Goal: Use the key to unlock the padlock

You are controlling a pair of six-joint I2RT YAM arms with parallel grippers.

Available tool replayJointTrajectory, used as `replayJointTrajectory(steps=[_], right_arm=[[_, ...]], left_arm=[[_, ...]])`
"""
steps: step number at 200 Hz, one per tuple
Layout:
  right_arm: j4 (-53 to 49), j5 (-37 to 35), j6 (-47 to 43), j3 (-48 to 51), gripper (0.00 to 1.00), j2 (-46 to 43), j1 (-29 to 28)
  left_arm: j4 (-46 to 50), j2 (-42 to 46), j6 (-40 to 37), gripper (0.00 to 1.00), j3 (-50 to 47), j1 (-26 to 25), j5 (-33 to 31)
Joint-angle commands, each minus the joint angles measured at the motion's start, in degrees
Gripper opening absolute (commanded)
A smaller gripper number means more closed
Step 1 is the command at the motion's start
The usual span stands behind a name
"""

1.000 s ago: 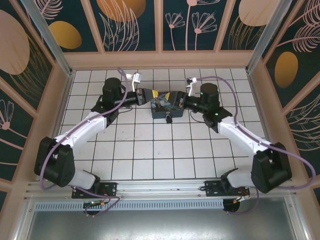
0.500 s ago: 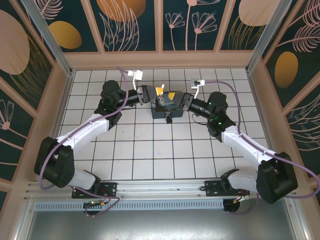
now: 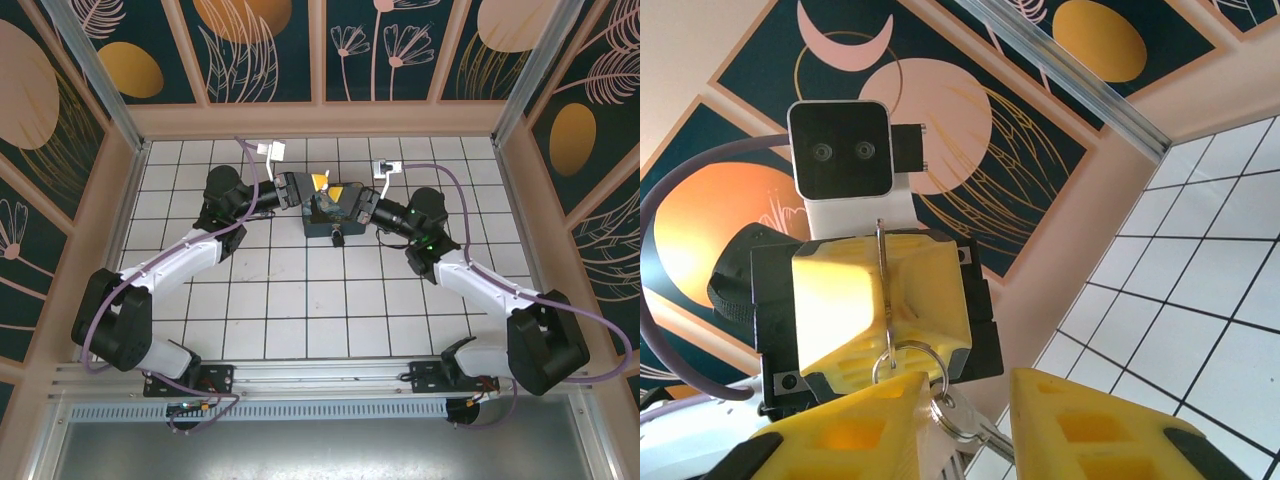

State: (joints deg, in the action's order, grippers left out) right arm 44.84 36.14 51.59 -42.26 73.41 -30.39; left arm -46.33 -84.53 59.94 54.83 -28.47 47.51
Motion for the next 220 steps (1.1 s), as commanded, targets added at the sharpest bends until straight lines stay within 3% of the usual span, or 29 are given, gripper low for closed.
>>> replayJointTrajectory(steps=[1, 142, 220], right_arm=[[4.95, 1.37, -0.18, -1.57, 0.27, 0.21, -0.59], [5.73, 1.56, -1.05, -3.98, 0.24, 2.66, -2.3], [6.75, -0.08, -1.21, -3.93, 0.15, 2.96, -2.48]], left_arm=[[-2.72, -0.44, 0.7, 0.0, 0.08, -0.27, -0.54], [-0.43, -0.76, -0.24, 0.0, 0.54, -0.27, -1.5], [-0.89, -0.02, 0.18, 0.0, -0.04, -0.28, -1.12]])
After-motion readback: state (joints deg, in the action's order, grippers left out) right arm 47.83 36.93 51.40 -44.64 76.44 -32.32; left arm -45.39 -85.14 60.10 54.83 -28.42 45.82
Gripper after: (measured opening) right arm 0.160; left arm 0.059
